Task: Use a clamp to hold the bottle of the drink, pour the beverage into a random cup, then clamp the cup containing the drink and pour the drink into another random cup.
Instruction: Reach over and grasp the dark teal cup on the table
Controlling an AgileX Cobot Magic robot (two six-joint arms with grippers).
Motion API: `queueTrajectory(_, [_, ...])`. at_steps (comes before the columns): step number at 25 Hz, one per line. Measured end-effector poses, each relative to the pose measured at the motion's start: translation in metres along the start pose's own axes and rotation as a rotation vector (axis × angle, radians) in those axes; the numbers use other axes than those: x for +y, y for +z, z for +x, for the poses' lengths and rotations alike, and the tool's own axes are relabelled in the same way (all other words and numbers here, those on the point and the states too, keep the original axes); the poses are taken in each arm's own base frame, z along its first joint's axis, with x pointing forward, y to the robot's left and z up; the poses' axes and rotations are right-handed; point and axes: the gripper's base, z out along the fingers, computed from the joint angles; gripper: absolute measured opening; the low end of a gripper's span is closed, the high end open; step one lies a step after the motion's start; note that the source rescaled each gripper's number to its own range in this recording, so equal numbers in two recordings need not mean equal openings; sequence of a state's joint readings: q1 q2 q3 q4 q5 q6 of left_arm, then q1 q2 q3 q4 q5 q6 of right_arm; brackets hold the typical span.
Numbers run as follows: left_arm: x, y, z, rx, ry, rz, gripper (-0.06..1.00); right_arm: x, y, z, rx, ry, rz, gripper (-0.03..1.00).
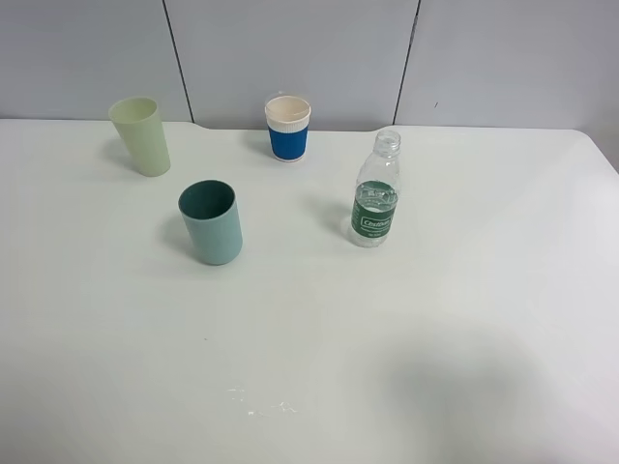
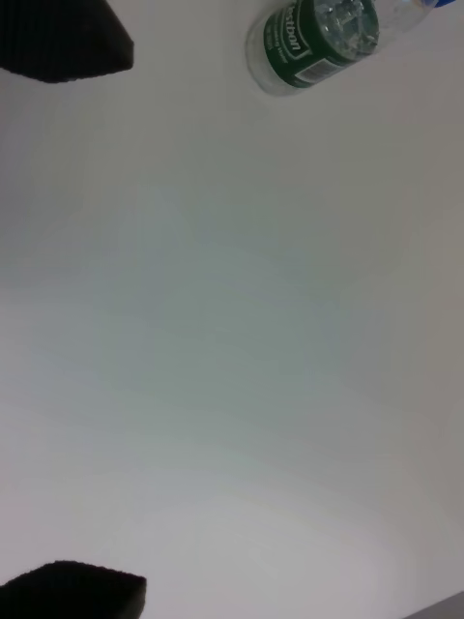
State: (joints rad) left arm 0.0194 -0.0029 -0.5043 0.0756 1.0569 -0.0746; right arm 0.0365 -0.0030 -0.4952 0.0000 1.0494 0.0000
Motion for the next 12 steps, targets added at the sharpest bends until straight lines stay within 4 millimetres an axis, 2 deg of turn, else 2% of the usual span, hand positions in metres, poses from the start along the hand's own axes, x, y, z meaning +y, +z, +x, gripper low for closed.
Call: queueTrajectory(12, [0.0000,0.0000,0.0000,0.000,0.000,0.000,0.89,0.0000,0.0000,0.0000,0.000,0.000,0.000,1.00])
